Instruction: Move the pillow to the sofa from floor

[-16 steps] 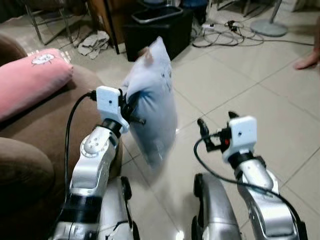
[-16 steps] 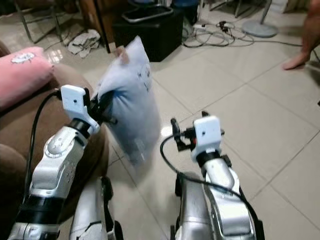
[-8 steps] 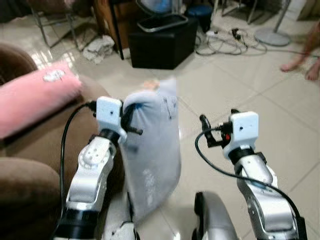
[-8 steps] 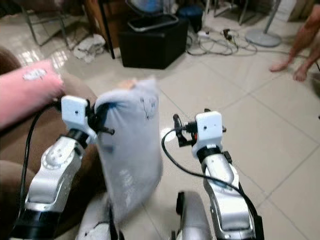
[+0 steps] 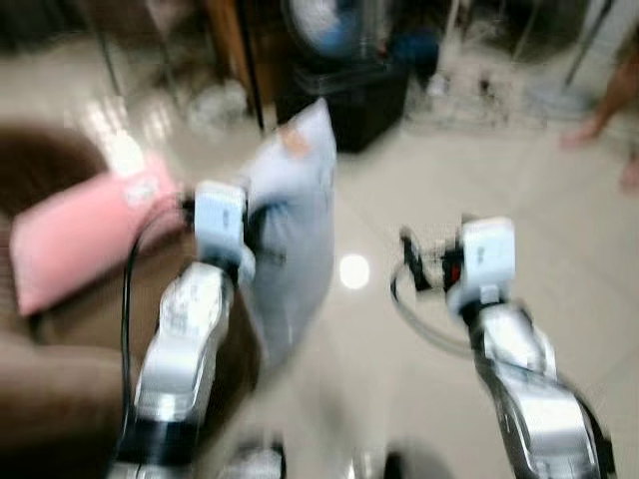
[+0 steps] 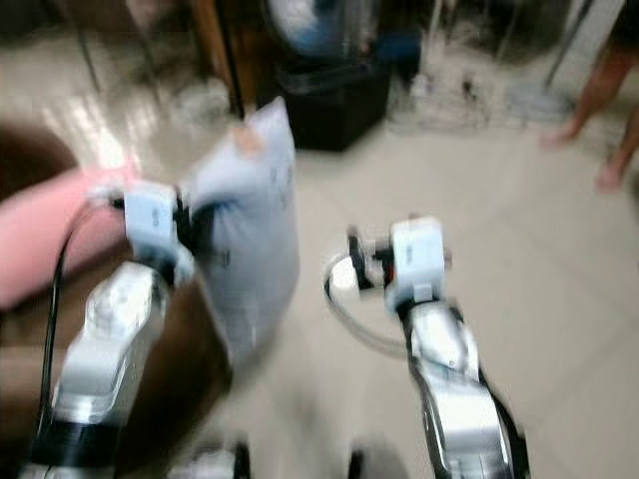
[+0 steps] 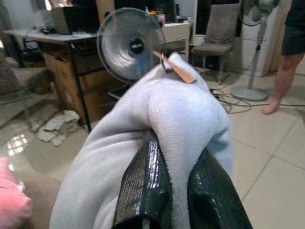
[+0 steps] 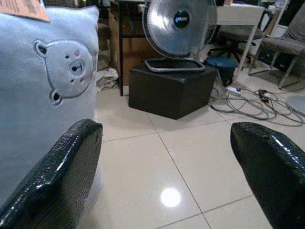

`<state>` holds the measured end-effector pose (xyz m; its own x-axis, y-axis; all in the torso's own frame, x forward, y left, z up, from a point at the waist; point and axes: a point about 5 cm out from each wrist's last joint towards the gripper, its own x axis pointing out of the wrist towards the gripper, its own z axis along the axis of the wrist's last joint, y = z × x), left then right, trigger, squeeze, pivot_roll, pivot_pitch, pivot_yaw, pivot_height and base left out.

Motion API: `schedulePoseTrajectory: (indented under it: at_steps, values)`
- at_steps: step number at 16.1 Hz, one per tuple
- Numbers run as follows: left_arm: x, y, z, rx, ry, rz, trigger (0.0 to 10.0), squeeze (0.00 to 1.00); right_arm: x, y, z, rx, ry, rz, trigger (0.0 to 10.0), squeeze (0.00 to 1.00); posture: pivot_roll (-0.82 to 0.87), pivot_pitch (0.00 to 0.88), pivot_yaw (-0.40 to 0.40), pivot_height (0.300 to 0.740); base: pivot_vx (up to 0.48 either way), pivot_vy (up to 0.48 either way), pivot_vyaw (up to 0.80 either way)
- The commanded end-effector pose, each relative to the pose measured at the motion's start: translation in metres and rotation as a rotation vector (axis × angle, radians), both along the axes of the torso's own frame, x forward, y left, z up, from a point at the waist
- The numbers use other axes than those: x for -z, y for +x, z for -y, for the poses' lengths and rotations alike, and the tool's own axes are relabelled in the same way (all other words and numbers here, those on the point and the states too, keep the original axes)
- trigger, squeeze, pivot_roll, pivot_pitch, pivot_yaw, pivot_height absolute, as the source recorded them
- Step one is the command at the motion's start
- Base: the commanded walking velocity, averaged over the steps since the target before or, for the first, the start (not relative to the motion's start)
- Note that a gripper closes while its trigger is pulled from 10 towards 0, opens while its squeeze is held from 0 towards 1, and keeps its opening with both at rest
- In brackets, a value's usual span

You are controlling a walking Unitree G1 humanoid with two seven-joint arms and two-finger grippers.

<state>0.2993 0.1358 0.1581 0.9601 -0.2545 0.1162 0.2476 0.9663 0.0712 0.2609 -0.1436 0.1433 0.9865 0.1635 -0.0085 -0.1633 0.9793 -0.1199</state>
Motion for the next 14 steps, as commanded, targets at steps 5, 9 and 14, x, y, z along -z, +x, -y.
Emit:
schedulePoseTrajectory:
  at_steps: [5, 9, 14]
  values:
    - [-0.017, 0.002, 0.004, 0.023, 0.021, 0.092, 10.0, 0.0, 0.007, -0.001, 0.006, 0.039, 0.0, -0.047, 10.0, 0.0, -0.06, 0.0, 0.03, 0.74, 0.0, 0.0, 0.0]
    - [-0.017, 0.007, 0.007, 0.021, 0.041, 0.091, 10.0, 0.0, 0.01, -0.002, 0.002, 0.007, -0.063, -0.056, 10.0, 0.0, -0.06, 0.0, 0.036, 0.74, 0.241, 0.0, 0.1]
    - [-0.016, 0.01, 0.008, 0.026, 0.056, 0.083, 10.0, 0.0, 0.01, -0.003, 0.004, 0.015, -0.062, -0.061, 10.0, 0.0, -0.06, 0.0, 0.043, 0.74, 0.338, 0.0, 0.8]
